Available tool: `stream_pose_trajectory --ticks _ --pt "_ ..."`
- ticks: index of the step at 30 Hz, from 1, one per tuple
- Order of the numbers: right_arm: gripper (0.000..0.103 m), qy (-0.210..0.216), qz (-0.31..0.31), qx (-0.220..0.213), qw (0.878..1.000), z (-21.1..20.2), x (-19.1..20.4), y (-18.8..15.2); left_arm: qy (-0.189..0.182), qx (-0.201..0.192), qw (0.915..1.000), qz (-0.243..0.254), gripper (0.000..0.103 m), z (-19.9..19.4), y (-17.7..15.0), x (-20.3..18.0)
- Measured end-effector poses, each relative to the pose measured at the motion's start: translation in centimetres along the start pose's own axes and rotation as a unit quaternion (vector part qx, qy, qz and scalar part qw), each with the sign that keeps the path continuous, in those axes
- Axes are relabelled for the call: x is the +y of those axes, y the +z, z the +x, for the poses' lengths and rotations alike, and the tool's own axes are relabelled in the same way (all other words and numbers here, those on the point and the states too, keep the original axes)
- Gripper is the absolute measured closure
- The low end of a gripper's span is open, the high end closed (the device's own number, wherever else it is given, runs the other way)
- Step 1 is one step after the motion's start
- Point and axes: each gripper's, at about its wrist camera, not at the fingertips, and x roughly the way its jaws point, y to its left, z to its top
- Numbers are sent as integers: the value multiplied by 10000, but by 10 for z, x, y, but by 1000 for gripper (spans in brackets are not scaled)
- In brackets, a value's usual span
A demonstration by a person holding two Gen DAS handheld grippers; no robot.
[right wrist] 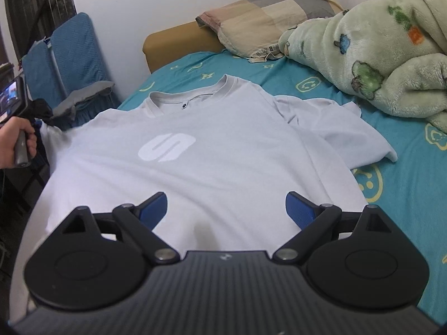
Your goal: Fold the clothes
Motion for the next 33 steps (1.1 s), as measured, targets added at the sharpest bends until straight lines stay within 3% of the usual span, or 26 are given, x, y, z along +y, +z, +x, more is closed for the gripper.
stream_pose_trajectory --ticks 1,6,9,14,18,23,26,29,32,33 --pt "10 0 -51 -29 10000 1 2 0 -64 88 9999 -30 62 -3 -3 2" --pt "10 97 -313 -108 9994 1 13 0 -381 526 9977 -183 52 -19 -18 12" --pt "10 179 -380 -120 9990 -4 18 -1 -770 889 9929 -180 50 -73 -48 23" --pt "10 265 -335 -212 9989 -22 16 -1 -1300 1715 9766 -27 49 -184 -122 48" --pt "10 272 -278 -359 9986 -48 9 1 -1570 2469 9562 8 49 -251 -183 65" --pt "10 164 -373 -453 9981 -85 6 -5 -1605 2982 9401 395 49 -296 -238 63" --pt "10 71 -442 -399 9982 -101 5 -7 -1375 3019 9389 916 49 -309 -253 53" --pt "10 34 -402 -418 9983 -110 3 -6 -1150 2911 9429 1138 56 -317 -257 52" --pt "10 -33 -441 -402 9982 -113 1 -8 -1137 2914 9445 1005 81 -324 -251 57" --pt "10 -36 -428 -385 9983 -114 0 -9 -1201 2943 9439 895 95 -327 -250 60"
